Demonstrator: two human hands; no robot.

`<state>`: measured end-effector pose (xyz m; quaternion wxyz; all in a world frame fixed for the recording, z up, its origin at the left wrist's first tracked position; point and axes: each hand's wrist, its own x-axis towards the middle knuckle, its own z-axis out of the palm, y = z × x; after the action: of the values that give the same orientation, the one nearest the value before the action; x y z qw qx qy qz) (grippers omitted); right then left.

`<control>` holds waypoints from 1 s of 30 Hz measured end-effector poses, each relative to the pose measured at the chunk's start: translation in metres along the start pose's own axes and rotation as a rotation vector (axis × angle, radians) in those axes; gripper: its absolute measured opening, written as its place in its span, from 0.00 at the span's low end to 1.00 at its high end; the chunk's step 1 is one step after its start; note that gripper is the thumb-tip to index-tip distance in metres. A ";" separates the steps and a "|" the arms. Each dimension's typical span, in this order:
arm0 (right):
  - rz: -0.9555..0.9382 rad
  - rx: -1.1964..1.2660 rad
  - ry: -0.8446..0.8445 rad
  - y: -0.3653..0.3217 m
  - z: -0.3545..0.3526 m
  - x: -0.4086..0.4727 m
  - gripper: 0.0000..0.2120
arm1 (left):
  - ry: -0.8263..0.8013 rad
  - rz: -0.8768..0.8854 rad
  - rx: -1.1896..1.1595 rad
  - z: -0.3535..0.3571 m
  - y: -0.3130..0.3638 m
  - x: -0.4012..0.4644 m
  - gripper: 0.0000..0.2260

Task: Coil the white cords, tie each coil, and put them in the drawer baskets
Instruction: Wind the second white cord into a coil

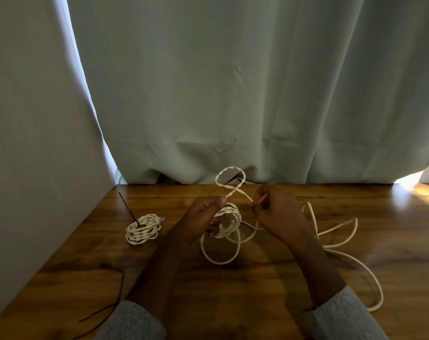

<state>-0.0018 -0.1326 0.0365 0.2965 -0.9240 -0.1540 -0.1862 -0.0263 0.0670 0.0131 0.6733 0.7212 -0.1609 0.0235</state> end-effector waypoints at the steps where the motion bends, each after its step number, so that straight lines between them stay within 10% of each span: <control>1: 0.019 0.048 -0.034 0.003 -0.003 0.002 0.02 | 0.032 0.019 0.021 0.000 -0.001 0.001 0.19; 11: 0.241 1.623 -0.210 0.017 -0.028 0.003 0.09 | 0.082 0.073 0.143 0.001 -0.015 0.007 0.17; 17: 0.113 2.043 -0.201 -0.005 -0.024 0.002 0.07 | 0.008 0.104 0.438 0.011 -0.022 0.013 0.12; 26: 0.241 1.764 0.080 0.002 -0.014 0.007 0.07 | 0.004 0.194 0.543 0.013 -0.029 0.020 0.13; 30: -0.173 0.612 -0.008 0.008 0.020 0.011 0.23 | -0.033 0.234 0.412 0.016 -0.025 0.018 0.13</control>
<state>0.0158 -0.1251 0.0224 0.5432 -0.7761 -0.2820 -0.1522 -0.0058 0.0487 -0.0077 0.5018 0.8202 -0.2462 0.1219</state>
